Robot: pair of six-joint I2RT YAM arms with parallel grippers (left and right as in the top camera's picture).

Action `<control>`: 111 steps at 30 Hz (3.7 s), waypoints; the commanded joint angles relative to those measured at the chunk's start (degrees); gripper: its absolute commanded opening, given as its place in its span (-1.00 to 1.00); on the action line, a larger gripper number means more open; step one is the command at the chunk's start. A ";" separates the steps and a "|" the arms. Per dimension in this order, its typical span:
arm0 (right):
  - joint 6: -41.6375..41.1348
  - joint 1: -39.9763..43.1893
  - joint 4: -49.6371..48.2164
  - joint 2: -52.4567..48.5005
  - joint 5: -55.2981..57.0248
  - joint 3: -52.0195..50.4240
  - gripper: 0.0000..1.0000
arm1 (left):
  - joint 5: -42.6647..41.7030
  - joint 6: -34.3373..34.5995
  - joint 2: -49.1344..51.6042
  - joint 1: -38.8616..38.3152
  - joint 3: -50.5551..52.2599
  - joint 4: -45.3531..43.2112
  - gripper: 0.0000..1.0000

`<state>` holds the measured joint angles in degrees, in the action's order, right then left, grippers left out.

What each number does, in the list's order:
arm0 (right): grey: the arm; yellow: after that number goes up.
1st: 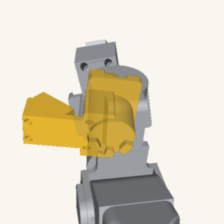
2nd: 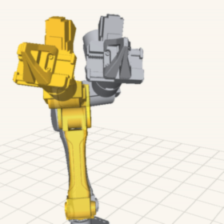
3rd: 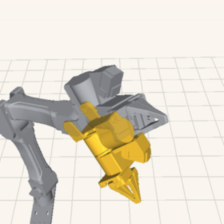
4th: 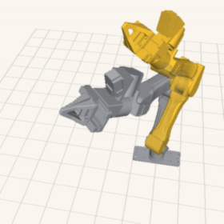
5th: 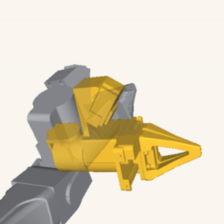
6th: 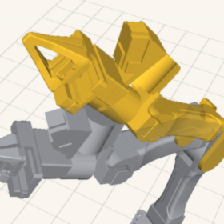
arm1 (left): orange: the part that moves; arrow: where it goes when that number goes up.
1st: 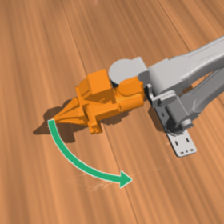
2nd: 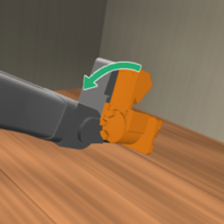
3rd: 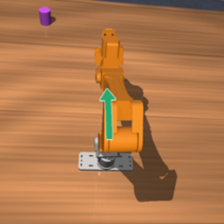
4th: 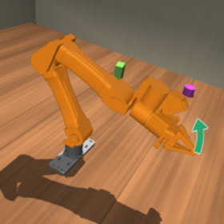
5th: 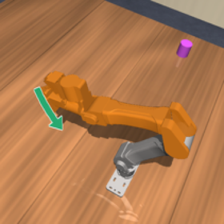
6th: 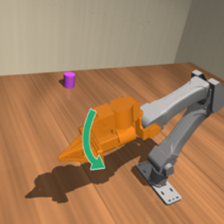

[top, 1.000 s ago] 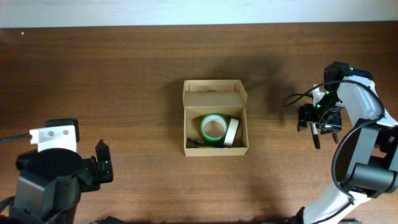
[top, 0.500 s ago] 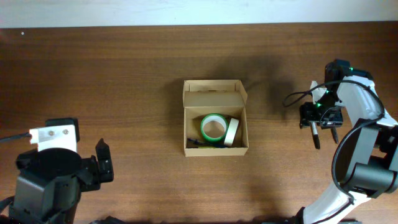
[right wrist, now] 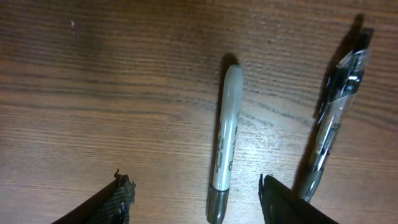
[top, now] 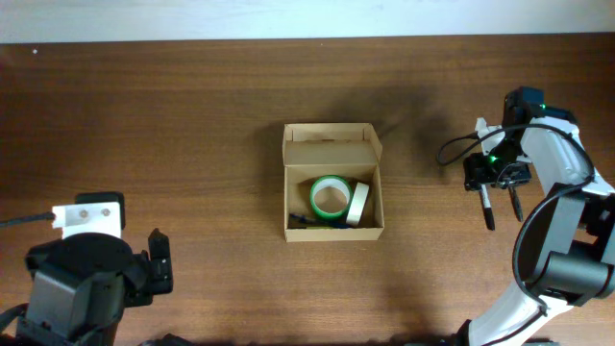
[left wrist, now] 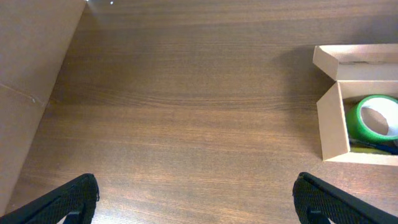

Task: Pack container
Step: 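Lower the right gripper and grasp the black Sharpie marker, then carry the Sharpie marker into the box and release it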

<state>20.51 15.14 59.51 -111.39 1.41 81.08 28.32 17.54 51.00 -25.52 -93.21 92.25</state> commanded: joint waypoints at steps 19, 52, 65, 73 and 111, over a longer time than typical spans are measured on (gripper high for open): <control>1.49 4.11 -4.07 -2.75 -2.27 -4.20 0.19 | -0.39 -0.87 -0.20 0.24 0.28 -0.04 0.99; -1.09 4.13 -4.70 -6.32 -2.27 -4.92 -0.70 | -0.42 -0.87 -0.20 0.24 0.28 -0.04 0.99; -2.82 4.11 -2.73 -4.02 -3.63 -3.21 -0.92 | -0.42 -0.87 -0.20 0.24 0.28 -0.04 0.99; -3.04 4.11 3.89 3.28 -3.61 4.07 -0.92 | -0.37 -0.87 -0.20 0.24 0.28 -0.07 0.99; 8.24 -41.44 20.85 4.04 -17.70 18.03 -0.92 | -0.44 -0.87 -0.20 0.24 0.28 0.44 0.98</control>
<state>25.19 -23.73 80.36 -103.98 -16.95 98.80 28.27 17.54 50.98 -25.52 -93.21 92.40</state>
